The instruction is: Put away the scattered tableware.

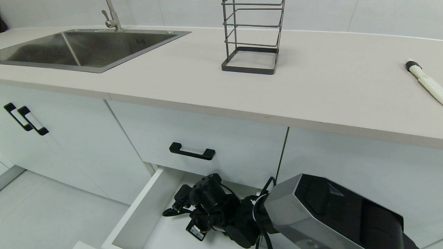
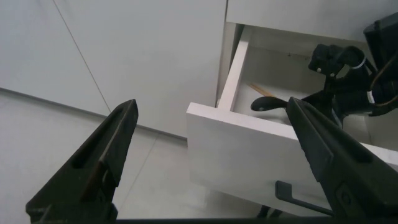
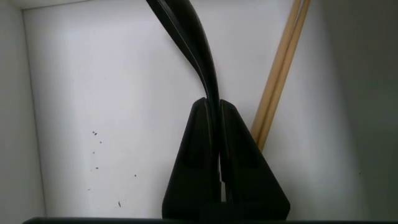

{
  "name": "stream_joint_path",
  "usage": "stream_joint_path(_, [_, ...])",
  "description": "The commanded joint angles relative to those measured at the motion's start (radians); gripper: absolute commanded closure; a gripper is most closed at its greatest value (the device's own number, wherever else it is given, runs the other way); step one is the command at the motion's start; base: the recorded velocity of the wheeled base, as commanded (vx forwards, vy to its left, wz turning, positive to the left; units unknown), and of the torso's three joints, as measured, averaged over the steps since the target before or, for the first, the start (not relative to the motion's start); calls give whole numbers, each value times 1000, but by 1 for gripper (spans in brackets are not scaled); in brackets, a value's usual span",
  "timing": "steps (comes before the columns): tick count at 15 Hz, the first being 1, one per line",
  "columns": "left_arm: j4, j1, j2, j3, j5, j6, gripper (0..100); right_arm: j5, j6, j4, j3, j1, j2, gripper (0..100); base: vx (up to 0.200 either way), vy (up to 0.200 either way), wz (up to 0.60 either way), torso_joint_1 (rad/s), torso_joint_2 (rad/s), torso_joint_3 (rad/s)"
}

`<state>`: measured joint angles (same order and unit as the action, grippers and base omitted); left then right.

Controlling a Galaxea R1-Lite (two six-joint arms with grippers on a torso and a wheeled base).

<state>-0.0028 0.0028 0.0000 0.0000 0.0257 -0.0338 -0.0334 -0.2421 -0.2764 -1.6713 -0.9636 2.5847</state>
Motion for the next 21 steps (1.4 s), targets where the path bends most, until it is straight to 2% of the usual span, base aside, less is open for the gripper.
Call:
stream_joint_path(1, [0,0,0,0,0,0,0,0,0,0,-16,3,23,100,0,0,0,0,0,0])
stream_joint_path(17, [0,0,0,0,0,0,0,21,-46,3,-39,16,72,100,0,0,0,0,0,0])
stream_joint_path(18, [0,0,0,0,2,-1,0,21,-45,3,-38,16,72,0,0,0,0,0,0,0])
stream_joint_path(21, [0,0,0,0,0,-1,0,21,-45,0,-39,9,51,0,0,0,0,0,0,0])
